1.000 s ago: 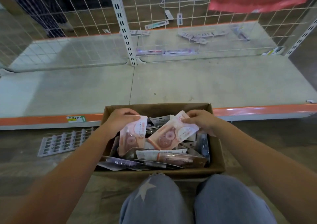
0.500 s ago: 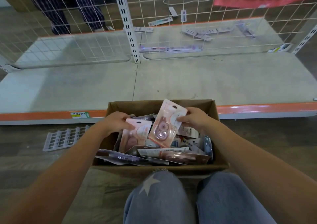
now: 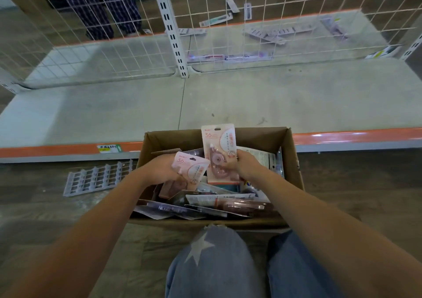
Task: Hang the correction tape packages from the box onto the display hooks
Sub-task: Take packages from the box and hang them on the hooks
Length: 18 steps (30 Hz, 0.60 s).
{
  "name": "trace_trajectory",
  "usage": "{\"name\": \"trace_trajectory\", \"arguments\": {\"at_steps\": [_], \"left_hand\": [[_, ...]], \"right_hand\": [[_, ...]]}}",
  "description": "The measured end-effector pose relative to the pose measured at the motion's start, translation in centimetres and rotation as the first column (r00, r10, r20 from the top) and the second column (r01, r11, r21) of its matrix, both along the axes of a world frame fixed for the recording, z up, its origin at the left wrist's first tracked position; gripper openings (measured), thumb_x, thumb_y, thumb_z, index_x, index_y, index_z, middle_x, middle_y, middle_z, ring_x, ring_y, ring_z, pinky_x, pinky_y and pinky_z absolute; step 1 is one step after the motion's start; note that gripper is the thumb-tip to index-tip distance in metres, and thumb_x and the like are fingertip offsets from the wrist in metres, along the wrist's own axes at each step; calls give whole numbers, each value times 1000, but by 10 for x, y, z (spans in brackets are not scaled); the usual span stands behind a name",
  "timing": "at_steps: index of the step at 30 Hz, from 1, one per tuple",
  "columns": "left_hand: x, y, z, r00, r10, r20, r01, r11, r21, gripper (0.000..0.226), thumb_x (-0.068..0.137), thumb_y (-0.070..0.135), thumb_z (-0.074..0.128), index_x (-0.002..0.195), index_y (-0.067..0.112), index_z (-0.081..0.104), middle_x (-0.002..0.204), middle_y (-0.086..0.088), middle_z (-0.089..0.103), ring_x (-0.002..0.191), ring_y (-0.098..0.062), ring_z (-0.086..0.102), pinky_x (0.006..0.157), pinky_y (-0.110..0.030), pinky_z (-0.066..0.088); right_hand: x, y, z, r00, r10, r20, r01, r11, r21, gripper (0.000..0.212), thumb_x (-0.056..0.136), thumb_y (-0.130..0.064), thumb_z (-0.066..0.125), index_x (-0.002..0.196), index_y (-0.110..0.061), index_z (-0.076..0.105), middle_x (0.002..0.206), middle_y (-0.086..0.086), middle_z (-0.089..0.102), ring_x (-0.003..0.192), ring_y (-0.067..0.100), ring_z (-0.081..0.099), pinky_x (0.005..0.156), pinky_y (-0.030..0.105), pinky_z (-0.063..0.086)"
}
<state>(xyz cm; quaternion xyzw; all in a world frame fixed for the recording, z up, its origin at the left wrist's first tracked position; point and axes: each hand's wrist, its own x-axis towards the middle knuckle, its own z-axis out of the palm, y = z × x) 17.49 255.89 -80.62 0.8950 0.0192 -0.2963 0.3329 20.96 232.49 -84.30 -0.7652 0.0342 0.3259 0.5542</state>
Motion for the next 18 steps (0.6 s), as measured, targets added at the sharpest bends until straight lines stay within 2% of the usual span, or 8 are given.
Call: {"name": "trace_trajectory", "arguments": {"at_steps": [2, 5, 8, 10, 13, 16, 18], "left_hand": [[4, -1, 13, 991, 135, 14, -133, 985, -110, 35, 79, 14, 74, 109, 28, 63, 105, 11, 69, 97, -8, 65, 80, -26, 54], [11, -6, 42, 923, 379, -57, -375, 860, -346, 28, 84, 10, 69, 110, 20, 65, 100, 5, 73, 97, -17, 69, 69, -21, 54], [15, -19, 76, 881, 450, -147, -467, 773, -429, 19, 91, 5, 58, 106, 17, 61, 87, 7, 75, 83, -10, 72, 60, -20, 55], [16, -33, 104, 866, 467, -180, -495, 748, -441, 16, 93, 6, 55, 100, 19, 60, 85, 5, 73, 73, -5, 71, 57, -19, 55], [11, -50, 151, 855, 478, -202, -514, 732, -447, 15, 92, 11, 57, 105, 15, 63, 99, -3, 72, 78, -9, 71, 63, -22, 57], [3, -66, 204, 815, 529, -239, -572, 663, -483, 13, 90, 14, 62, 101, 8, 67, 105, -14, 71, 87, -22, 71, 75, -33, 59], [-4, -78, 249, 771, 581, -260, -628, 622, -468, 18, 90, 22, 63, 100, 9, 67, 101, -11, 73, 91, -26, 70, 79, -38, 57]], "right_hand": [[8, -6, 14, 999, -43, 0, 43, 998, 53, 29, 85, -18, 69, 112, -13, 60, 111, 3, 67, 94, 17, 64, 75, 25, 53], [22, -17, 46, 993, -94, -68, 100, 991, 94, 17, 86, -17, 68, 101, -19, 60, 106, 3, 67, 88, 17, 66, 69, 25, 53], [28, -31, 86, 986, -85, -140, 105, 985, 137, 16, 87, -12, 66, 102, -15, 61, 109, 8, 68, 86, 17, 66, 67, 27, 52], [27, -41, 114, 981, -64, -182, 92, 984, 150, 15, 87, -11, 66, 101, -15, 61, 108, 8, 69, 91, 20, 67, 76, 33, 54], [17, -57, 165, 961, -89, -262, 143, 970, 195, 16, 83, -9, 70, 98, -13, 64, 102, 8, 72, 94, 24, 69, 85, 40, 55], [1, -71, 223, 938, -161, -308, 236, 945, 226, 23, 79, -9, 72, 101, -6, 65, 96, 9, 73, 88, 23, 70, 79, 36, 56], [-12, -80, 271, 921, -203, -333, 289, 928, 234, 26, 82, -9, 70, 106, -2, 64, 95, 11, 73, 84, 24, 70, 78, 35, 56]]}}
